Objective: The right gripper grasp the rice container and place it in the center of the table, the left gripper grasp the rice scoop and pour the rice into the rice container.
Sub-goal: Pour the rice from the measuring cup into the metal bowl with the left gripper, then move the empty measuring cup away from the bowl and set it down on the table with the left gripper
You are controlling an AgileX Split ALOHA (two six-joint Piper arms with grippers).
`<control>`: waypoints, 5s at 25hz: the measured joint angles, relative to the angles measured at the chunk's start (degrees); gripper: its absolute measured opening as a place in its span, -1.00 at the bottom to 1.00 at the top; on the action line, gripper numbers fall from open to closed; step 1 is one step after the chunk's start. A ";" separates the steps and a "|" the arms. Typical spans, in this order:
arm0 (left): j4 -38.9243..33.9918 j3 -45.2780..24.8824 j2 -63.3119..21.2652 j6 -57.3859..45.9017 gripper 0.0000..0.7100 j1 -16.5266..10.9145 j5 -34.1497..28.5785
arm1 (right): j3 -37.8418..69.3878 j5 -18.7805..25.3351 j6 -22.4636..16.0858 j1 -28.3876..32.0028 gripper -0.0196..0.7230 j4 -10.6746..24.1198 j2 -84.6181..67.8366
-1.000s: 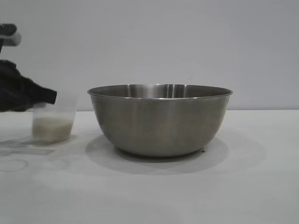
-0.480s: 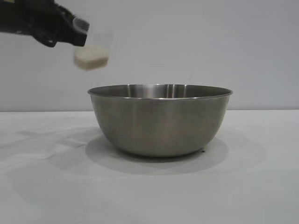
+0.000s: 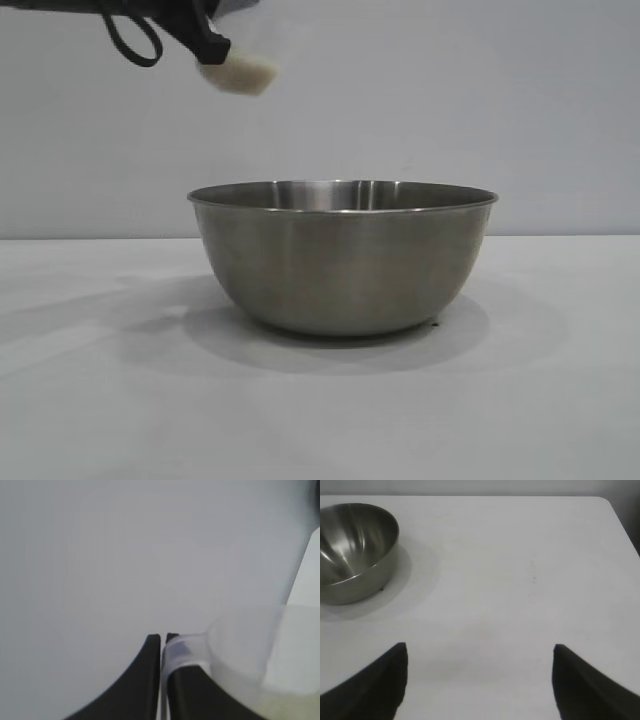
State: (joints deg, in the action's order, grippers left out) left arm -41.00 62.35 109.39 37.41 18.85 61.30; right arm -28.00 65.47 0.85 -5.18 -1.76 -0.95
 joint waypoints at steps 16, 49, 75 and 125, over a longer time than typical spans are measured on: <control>-0.78 0.12 4.88 39.80 -1.00 5.56 -7.13 | 0.00 0.00 0.00 0.00 0.51 0.00 0.00; -7.20 0.12 7.13 83.50 -1.00 5.56 -6.30 | 0.00 0.00 0.00 0.00 0.51 0.00 0.00; 24.35 0.13 7.13 46.53 -1.00 5.56 3.70 | 0.00 0.00 0.00 0.00 0.51 0.00 0.00; 60.63 -24.63 12.15 -35.86 -1.00 -0.77 3.52 | 0.00 0.00 0.00 0.00 0.51 0.00 0.00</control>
State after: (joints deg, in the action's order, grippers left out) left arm 19.62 37.73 121.54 1.55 18.08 64.82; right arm -28.00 65.47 0.85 -5.18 -1.76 -0.95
